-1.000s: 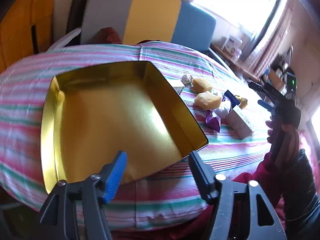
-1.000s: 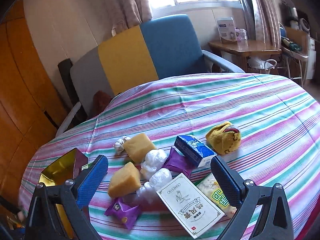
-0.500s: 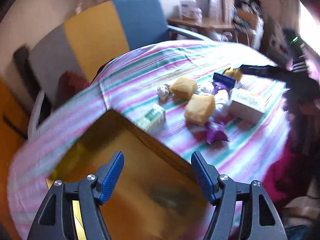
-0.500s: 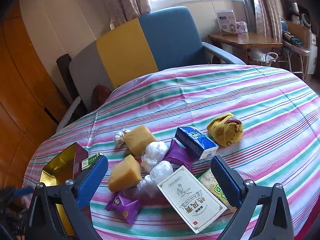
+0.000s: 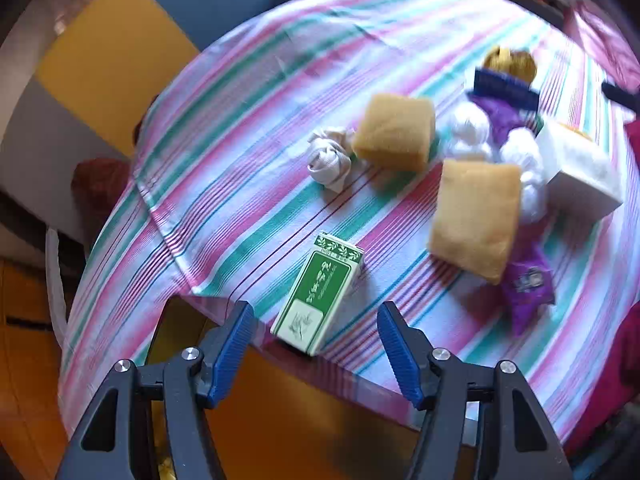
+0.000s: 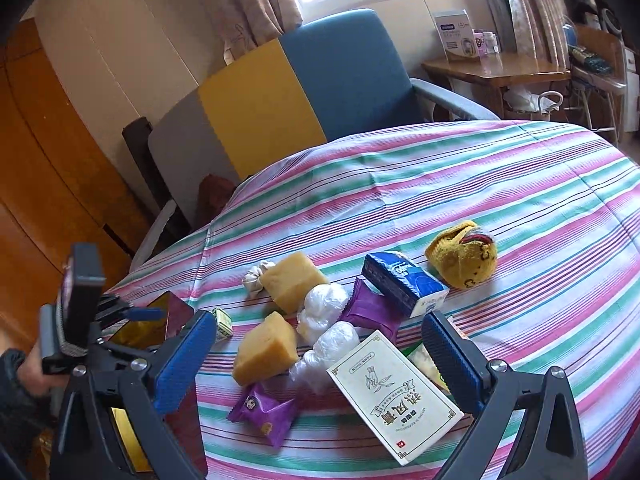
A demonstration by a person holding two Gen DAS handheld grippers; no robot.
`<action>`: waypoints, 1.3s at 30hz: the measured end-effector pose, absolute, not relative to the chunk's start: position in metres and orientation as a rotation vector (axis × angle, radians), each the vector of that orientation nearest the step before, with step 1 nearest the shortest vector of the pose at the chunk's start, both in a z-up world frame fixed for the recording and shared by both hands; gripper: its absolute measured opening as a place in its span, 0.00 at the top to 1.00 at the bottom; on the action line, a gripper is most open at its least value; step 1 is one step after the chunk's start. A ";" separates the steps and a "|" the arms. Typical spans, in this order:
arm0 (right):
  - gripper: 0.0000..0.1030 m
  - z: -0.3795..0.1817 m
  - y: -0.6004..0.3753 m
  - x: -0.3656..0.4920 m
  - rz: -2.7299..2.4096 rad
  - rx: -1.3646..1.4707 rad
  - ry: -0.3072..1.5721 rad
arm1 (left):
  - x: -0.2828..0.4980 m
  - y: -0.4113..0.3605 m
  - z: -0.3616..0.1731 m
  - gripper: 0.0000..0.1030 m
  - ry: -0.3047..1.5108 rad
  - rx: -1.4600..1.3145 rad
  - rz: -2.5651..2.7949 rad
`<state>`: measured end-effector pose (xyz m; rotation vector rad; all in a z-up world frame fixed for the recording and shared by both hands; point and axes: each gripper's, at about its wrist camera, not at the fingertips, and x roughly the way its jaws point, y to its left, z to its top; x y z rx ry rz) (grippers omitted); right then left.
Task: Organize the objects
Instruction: 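Grasp the small green-white box with the left tool, then carry the green-white box with the left tool into the gold tray and release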
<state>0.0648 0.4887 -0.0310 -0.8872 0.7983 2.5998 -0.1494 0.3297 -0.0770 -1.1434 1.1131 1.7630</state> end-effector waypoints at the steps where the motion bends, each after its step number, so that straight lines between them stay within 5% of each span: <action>1: 0.00 -0.031 0.489 0.065 2.601 -0.888 0.806 | -0.151 0.333 -0.080 0.37 1.131 -1.144 1.755; 6: 0.00 -0.032 0.492 0.066 2.602 -0.888 0.828 | -0.161 0.346 -0.098 0.39 1.177 -1.162 1.710; 7: 0.00 -0.032 0.492 0.065 2.601 -0.892 0.828 | -0.162 0.347 -0.104 0.45 1.181 -1.174 1.709; 8: 0.00 -0.032 0.491 0.064 2.600 -0.895 0.825 | -0.163 0.347 -0.108 0.63 1.184 -1.191 1.708; 10: 0.00 -0.032 0.491 0.064 2.596 -0.899 0.811 | -0.160 0.344 -0.112 0.70 1.142 -1.184 1.716; 13: 0.03 -0.029 0.488 0.065 2.615 -0.885 0.779 | -0.149 0.332 -0.100 0.70 1.050 -1.146 1.769; 15: 0.20 -0.030 0.482 0.060 2.641 -0.916 0.753 | -0.140 0.320 -0.087 0.70 0.961 -1.121 1.801; 19: 0.35 -0.031 0.458 0.047 2.742 -1.027 0.645 | -0.123 0.293 -0.059 0.70 0.773 -1.092 1.860; 30: 0.27 -0.081 0.385 0.012 2.803 -1.555 0.249 | -0.066 0.224 -0.011 0.70 0.419 -1.112 1.886; 39: 0.27 -0.101 0.376 0.005 2.729 -1.629 0.022 | -0.049 0.148 -0.028 0.70 0.215 -1.212 1.944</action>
